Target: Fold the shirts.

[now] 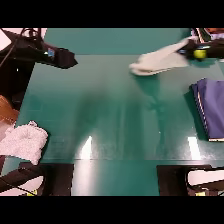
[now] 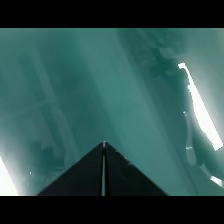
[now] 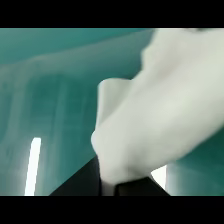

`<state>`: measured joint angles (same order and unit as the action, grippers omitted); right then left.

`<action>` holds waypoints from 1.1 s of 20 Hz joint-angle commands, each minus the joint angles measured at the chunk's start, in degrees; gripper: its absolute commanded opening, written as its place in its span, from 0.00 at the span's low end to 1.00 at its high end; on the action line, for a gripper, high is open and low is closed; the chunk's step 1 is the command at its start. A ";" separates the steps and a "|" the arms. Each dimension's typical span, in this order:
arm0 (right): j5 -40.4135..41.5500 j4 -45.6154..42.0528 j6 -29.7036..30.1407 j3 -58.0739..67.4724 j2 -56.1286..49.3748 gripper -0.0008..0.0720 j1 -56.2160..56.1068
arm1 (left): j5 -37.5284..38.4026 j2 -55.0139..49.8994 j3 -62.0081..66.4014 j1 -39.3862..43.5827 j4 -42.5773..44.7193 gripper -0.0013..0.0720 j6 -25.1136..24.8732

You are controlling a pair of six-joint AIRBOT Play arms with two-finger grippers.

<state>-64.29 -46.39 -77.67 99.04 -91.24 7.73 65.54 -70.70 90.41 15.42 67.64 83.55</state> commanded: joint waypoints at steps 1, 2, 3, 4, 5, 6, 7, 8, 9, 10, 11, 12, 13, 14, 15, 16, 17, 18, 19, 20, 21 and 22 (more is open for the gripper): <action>-2.43 -1.66 -0.33 0.07 2.99 0.03 12.92 | -4.59 -0.02 0.00 4.39 0.02 0.06 0.15; -2.89 -1.81 -0.31 0.04 2.91 0.03 15.37 | -5.03 -0.02 0.00 5.01 0.02 0.06 0.20; -3.06 -1.68 -0.28 0.00 2.64 0.03 17.51 | -5.09 -0.02 0.00 5.51 0.04 0.06 0.24; -3.08 -1.70 -0.26 0.00 2.34 0.03 19.17 | -5.03 -0.02 0.00 5.53 -0.15 0.06 0.35; -2.91 -1.60 -0.26 0.00 1.97 0.03 20.41 | -5.05 -0.02 0.00 5.53 -0.48 0.06 0.61; -2.64 -1.60 -0.07 0.00 1.62 0.03 21.46 | -5.07 -0.02 0.00 5.53 -0.46 0.06 0.61; -2.29 -1.07 0.68 0.02 1.22 0.03 22.23 | -5.05 -0.02 0.00 5.53 -0.46 0.06 0.66; -2.08 -0.24 1.09 0.02 0.96 0.03 22.69 | -5.07 -0.02 0.00 5.53 -0.50 0.06 0.68; -1.73 0.98 2.32 0.02 0.96 0.03 23.17 | -5.05 -0.02 0.00 5.53 -0.55 0.06 0.70; -1.60 2.58 3.89 0.63 1.03 0.03 23.15 | -5.03 -0.02 0.00 5.53 -0.55 0.06 0.70; -1.68 3.43 4.92 2.32 1.03 0.03 23.15 | -5.05 -0.02 0.00 5.53 -0.55 0.06 0.70; -2.14 3.34 5.01 4.70 1.03 0.03 23.15 | -5.05 -0.02 0.00 5.53 -0.57 0.06 0.70; -2.86 3.32 5.14 7.74 1.03 0.03 23.15 | -5.03 -0.02 0.00 5.53 -0.55 0.06 0.70; -3.74 3.30 5.14 10.58 1.03 0.03 23.15 | -5.03 -0.02 0.00 5.53 -0.57 0.06 0.70; -4.85 3.15 5.14 13.57 1.03 0.03 23.17 | -5.03 -0.02 0.00 5.53 -0.57 0.06 0.70; -6.27 3.08 5.14 16.22 1.05 0.03 23.45 | -5.01 -0.02 0.00 5.53 -0.57 0.06 0.68; -7.74 3.06 5.14 18.32 1.03 0.03 23.89 | -5.01 -0.02 0.00 5.53 -0.57 0.06 0.68; -8.92 3.08 5.14 19.52 1.20 0.03 24.13 | -4.87 -0.02 0.00 5.53 -0.57 0.06 0.66; -9.55 2.84 5.14 18.95 2.08 0.03 24.72 | -4.70 -0.02 0.00 5.53 -0.57 0.06 0.66; -9.66 2.80 5.14 16.74 3.56 0.03 25.42 | -4.44 -0.02 0.00 5.53 -0.57 0.06 0.66; -9.88 2.75 5.81 13.97 5.20 0.03 26.36 | -4.15 -0.02 0.00 5.53 -0.57 0.06 0.63; -10.73 2.71 7.28 11.67 6.60 0.03 27.32 | -3.89 -0.02 0.00 5.53 -0.57 0.06 0.59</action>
<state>-72.69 -43.48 -72.18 113.40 -87.37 33.26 60.90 -70.70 90.41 20.95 67.07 84.23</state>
